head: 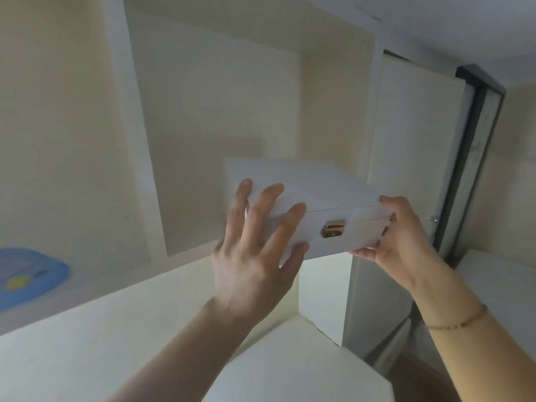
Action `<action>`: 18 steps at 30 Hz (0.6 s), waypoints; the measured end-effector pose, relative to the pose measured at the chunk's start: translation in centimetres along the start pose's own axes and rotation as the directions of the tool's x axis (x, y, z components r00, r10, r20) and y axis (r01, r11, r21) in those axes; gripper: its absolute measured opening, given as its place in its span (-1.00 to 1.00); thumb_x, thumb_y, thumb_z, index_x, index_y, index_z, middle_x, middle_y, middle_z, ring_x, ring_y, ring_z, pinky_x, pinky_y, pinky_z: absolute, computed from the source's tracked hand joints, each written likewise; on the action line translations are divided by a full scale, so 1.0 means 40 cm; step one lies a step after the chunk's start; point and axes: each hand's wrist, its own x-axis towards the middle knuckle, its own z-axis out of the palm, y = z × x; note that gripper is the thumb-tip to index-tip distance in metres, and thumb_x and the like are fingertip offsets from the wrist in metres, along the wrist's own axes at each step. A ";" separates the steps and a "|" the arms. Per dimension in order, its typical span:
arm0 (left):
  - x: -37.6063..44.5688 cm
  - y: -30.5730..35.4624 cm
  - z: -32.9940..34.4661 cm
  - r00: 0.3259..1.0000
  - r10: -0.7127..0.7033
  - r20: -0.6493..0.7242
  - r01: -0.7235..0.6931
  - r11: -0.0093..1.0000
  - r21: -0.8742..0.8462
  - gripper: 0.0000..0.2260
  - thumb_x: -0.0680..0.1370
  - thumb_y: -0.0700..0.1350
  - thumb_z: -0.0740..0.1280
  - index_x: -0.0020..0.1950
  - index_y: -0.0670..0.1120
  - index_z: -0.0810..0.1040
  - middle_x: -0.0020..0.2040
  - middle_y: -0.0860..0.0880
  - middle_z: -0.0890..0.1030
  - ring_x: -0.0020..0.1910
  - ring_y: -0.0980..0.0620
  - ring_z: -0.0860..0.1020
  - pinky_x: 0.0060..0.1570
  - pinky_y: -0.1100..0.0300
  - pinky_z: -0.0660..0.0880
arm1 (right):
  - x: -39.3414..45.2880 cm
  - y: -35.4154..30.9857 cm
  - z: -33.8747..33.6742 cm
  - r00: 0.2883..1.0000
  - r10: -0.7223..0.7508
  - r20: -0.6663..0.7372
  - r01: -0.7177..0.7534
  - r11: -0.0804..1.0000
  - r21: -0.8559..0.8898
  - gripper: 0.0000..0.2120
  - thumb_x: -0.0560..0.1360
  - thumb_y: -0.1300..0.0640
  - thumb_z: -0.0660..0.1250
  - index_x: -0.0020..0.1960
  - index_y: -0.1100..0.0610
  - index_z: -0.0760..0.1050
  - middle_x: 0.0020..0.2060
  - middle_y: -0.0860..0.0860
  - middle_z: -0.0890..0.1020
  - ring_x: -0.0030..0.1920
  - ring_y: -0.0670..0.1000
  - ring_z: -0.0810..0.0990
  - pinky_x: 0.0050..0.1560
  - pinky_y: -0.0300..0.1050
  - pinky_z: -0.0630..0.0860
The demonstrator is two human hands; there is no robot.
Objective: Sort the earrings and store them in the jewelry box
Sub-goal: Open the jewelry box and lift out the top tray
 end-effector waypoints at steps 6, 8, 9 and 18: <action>-0.086 0.054 0.060 0.954 0.299 0.013 -0.286 0.922 -0.261 -0.55 0.45 -0.08 0.50 0.30 0.03 0.49 0.34 -0.07 0.46 0.41 -0.19 0.43 -0.04 0.02 0.60 | -0.109 0.105 -0.206 0.977 -0.102 -0.186 0.137 0.973 0.185 -0.50 0.47 -0.05 0.13 0.38 0.02 0.42 0.28 0.14 0.54 0.27 0.21 0.51 0.16 0.41 0.44; -0.122 0.055 0.088 0.918 0.395 0.044 -0.348 0.853 -0.388 -0.53 0.44 -0.13 0.51 0.31 -0.04 0.48 0.36 -0.12 0.44 0.43 -0.21 0.40 0.17 -0.02 0.54 | -0.148 0.154 -0.264 0.959 -0.082 -0.272 0.150 0.959 0.240 -0.51 0.47 -0.04 0.11 0.37 0.04 0.43 0.21 0.13 0.57 0.26 0.21 0.51 0.18 0.40 0.42; -0.139 0.055 0.098 0.904 0.422 0.062 -0.357 0.828 -0.432 -0.53 0.44 -0.13 0.51 0.31 -0.06 0.47 0.37 -0.14 0.43 0.43 -0.21 0.40 0.22 -0.03 0.52 | -0.168 0.176 -0.284 0.950 -0.076 -0.304 0.159 0.954 0.256 -0.51 0.47 -0.04 0.10 0.36 0.05 0.43 0.16 0.09 0.58 0.24 0.20 0.52 0.16 0.36 0.43; -0.404 0.001 0.136 0.617 0.034 0.786 0.380 0.862 -0.336 -0.05 0.37 0.29 0.47 0.58 0.05 0.04 0.62 0.06 -0.01 0.58 0.10 0.01 0.50 0.10 0.16 | -0.262 0.409 -0.332 0.845 0.117 -0.521 -0.019 0.982 0.190 -0.43 0.41 -0.02 0.25 0.41 0.05 0.36 0.23 0.15 0.52 0.22 0.21 0.52 0.03 0.24 0.56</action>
